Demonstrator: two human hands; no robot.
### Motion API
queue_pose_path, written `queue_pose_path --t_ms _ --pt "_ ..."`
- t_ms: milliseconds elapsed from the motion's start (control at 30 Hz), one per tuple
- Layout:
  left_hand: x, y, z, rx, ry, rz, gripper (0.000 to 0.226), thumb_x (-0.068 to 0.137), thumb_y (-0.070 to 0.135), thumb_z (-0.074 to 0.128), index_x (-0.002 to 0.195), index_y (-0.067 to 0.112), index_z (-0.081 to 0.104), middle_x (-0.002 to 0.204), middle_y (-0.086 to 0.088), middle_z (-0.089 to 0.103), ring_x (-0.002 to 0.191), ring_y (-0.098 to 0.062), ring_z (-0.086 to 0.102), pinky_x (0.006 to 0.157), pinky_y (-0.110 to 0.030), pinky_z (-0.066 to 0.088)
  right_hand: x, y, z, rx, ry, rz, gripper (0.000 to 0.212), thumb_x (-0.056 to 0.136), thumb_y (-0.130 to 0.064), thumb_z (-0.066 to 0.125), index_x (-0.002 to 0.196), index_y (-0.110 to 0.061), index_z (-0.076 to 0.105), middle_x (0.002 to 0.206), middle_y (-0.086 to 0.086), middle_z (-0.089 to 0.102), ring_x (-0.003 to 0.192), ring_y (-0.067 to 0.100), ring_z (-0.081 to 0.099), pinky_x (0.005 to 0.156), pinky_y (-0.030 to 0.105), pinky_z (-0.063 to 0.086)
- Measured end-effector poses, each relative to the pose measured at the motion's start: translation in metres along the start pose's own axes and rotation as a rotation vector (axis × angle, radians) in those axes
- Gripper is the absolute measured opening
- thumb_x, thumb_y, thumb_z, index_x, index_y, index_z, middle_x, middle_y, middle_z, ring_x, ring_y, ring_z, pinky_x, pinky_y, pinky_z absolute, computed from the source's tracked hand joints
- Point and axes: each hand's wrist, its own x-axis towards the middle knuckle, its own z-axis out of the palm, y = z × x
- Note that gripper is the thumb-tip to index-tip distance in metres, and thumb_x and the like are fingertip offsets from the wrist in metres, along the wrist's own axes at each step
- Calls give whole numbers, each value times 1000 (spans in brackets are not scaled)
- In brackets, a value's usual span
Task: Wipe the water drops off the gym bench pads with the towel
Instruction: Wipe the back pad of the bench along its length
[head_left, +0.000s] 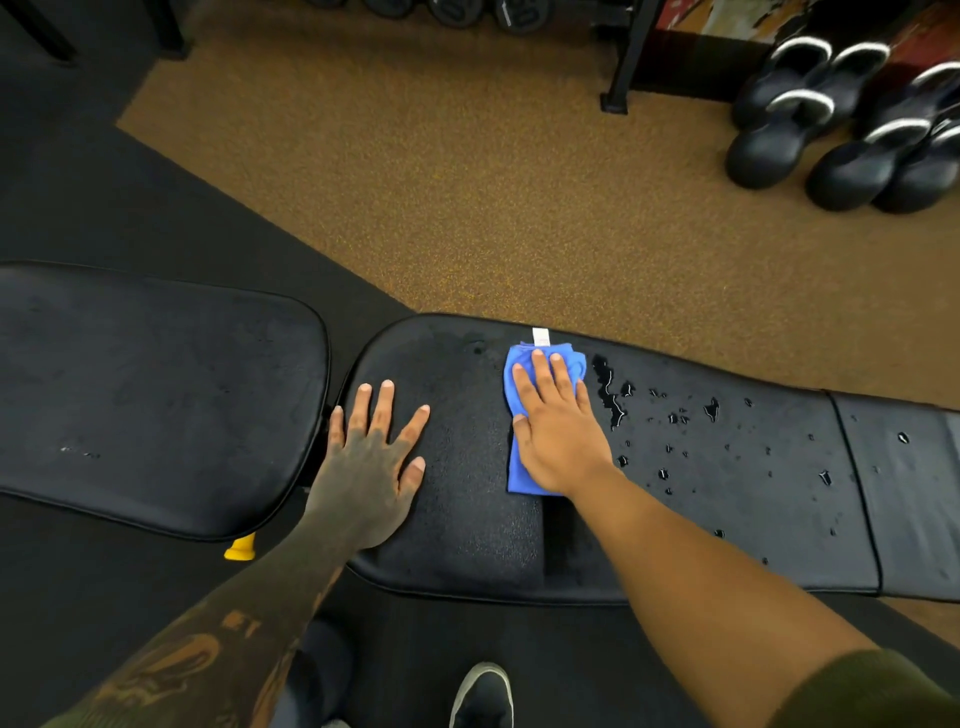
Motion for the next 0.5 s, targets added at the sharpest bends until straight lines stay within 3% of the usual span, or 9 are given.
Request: queue_pose_path --t_ms 133,267,500 --pt "0 0 1 26 14 1 62 96 49 19 153 32 1 162 -14 -6 149 -35 -8 118 -57 5 4 -13 0 -5 -11 -50 63 100 -32 28 154 -17 -1 162 3 -12 148 25 -15 120 47 -2" --pt "0 4 -1 30 23 -3 64 94 47 14 153 26 4 162 -18 -1 149 -35 -5 119 -54 6 -14 0 3 -18 -39 -95 65 94 -37 13 154 -17 0 163 1 -8 149 21 -14 121 46 2" --pt "1 5 -1 16 11 21 64 95 45 19 153 22 7 163 -13 3 150 -32 -3 119 -56 9 25 9 -13 -14 -15 -5 61 101 -26 29 155 -18 2 162 2 -11 148 23 -14 119 46 0"
